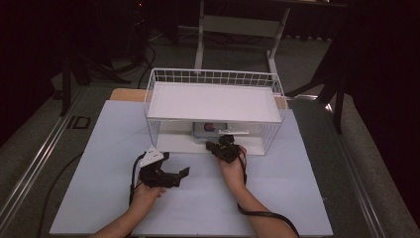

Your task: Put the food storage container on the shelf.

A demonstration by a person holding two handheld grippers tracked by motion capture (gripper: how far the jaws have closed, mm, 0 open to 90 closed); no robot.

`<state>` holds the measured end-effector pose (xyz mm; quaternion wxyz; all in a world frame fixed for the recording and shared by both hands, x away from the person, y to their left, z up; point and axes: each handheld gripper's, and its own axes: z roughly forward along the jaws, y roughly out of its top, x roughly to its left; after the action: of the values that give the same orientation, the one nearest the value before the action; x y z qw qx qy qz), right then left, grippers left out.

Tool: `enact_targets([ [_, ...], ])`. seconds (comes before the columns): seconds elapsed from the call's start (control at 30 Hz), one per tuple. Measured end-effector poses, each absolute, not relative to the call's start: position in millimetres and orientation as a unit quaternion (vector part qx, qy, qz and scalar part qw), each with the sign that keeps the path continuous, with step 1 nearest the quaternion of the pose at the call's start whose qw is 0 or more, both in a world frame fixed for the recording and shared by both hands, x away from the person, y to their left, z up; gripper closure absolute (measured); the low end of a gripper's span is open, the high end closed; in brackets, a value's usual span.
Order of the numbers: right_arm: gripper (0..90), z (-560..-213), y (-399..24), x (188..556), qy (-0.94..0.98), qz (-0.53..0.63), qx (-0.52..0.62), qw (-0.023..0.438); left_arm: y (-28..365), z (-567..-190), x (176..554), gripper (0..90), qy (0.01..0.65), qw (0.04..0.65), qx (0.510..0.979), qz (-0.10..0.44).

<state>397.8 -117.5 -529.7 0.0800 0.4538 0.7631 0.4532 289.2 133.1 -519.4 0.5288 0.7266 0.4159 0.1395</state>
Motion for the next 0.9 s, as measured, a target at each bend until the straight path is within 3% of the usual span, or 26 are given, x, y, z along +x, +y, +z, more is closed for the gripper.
enact_targets([
  [0.27,90.0,-527.6,-114.6,408.6,0.754,0.451,0.473,0.061,132.4,-517.9,287.8,1.1,0.409,0.532,0.727,0.145],
  [0.47,90.0,-527.1,-111.3,416.1,0.756,0.445,0.473,0.081,131.6,-518.2,286.3,1.1,0.406,0.531,0.729,0.145],
  [0.53,90.0,-524.4,-110.3,415.1,0.749,0.436,0.496,0.059,130.5,-518.0,285.1,1.1,0.404,0.531,0.73,0.145],
  [0.87,89.6,-524.6,-106.9,413.7,0.754,0.451,0.473,0.071,128.1,-518.1,284.3,1.1,0.399,0.532,0.733,0.144],
  [0.9,88.2,-523.7,-106.8,410.9,0.758,0.446,0.469,0.088,128.3,-517.8,284.3,1.1,0.399,0.532,0.733,0.144],
])
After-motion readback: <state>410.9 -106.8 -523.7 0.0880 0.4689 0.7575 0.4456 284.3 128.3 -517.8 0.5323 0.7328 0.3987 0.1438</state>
